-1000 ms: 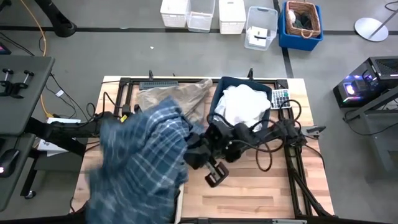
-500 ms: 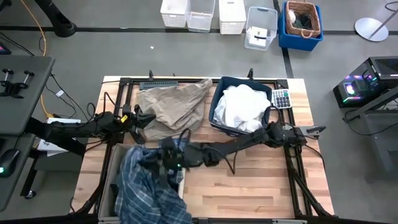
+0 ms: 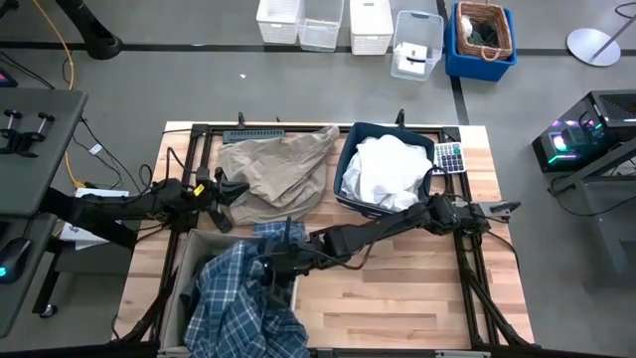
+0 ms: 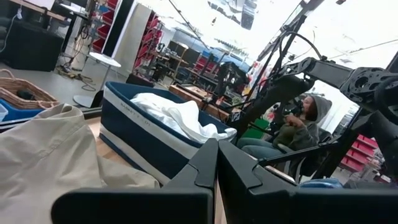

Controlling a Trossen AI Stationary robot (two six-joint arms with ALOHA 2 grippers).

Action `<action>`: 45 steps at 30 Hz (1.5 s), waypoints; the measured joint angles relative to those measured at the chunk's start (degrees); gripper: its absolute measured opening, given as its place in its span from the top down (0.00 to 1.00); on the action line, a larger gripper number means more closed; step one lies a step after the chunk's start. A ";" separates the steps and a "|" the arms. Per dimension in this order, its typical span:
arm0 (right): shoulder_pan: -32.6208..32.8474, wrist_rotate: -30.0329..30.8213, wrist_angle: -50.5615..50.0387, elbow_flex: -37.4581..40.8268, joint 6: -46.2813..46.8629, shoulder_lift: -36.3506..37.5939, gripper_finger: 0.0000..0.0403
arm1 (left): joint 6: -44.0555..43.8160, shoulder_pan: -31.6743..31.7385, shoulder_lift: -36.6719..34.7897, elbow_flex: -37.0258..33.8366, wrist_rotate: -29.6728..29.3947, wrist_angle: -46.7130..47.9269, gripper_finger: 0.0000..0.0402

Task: Sort clothes
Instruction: Put the blue checkered polo shirt into the white laundry bin

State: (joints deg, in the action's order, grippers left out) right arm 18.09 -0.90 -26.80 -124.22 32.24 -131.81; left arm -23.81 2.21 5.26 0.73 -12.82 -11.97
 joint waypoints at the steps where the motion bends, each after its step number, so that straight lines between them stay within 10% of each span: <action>1: 0.00 -0.97 -0.33 0.00 -1.06 0.00 0.77 | 0.01 0.01 0.00 0.00 0.00 0.07 1.00; 11: -0.89 0.13 4.79 0.13 -15.96 8.34 0.38 | 0.01 -0.02 0.00 0.00 0.02 0.26 1.00; 25: -7.59 3.14 -33.64 11.09 -23.90 22.11 0.34 | 0.00 -0.02 0.00 0.00 0.04 0.64 1.00; 35: -8.51 2.35 9.23 48.16 -14.33 27.62 0.34 | 0.00 -0.01 0.00 0.00 0.04 0.63 1.00; 45: -13.06 1.11 26.17 55.30 -22.39 27.61 0.34 | 0.00 -0.01 -0.01 0.00 0.02 0.64 1.00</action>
State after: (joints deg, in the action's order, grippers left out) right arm 5.03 0.21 -0.63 -68.93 9.85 -104.20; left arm -23.81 2.21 5.25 0.73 -12.80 -11.33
